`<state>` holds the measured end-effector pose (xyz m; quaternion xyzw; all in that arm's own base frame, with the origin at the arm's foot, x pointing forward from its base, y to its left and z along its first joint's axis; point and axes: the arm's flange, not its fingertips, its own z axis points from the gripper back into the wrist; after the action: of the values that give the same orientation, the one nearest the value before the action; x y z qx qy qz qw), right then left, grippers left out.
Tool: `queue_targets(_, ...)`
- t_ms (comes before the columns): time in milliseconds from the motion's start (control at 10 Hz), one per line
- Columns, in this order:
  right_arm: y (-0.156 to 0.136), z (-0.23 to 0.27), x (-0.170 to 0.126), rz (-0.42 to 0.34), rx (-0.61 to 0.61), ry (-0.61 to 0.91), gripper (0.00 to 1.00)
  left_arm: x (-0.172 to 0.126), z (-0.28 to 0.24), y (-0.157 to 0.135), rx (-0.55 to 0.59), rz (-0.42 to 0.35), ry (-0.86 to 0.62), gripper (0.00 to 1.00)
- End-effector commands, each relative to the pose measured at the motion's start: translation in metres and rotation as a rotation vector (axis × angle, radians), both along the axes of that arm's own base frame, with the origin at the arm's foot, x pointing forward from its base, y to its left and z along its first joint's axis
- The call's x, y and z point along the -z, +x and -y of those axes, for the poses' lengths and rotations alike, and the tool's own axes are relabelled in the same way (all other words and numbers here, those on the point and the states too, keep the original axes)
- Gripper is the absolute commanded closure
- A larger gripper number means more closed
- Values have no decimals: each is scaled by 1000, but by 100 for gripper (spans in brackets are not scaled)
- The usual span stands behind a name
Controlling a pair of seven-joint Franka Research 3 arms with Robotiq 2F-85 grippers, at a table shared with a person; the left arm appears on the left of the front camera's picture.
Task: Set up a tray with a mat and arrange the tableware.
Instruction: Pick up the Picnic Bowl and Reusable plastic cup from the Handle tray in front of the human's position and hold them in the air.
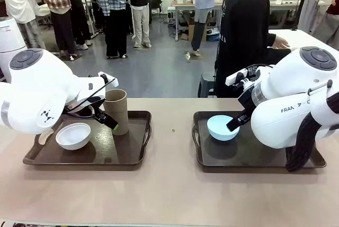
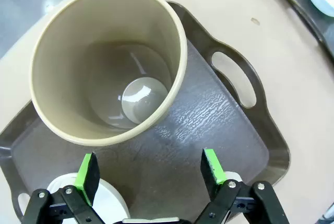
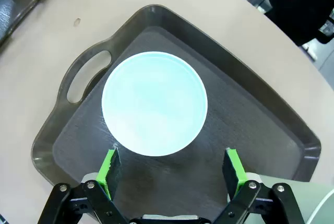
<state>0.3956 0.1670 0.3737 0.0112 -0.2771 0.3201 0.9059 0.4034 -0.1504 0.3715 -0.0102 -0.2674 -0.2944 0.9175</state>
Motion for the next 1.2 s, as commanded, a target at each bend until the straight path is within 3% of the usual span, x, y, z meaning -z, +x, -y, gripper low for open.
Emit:
queue_targets(0,0,0,0,0,0,0,0,0,0,0,0,0,0,0)
queue_targets(1100,0,0,0,0,0,0,0,0,0,0,0,0,0,0)
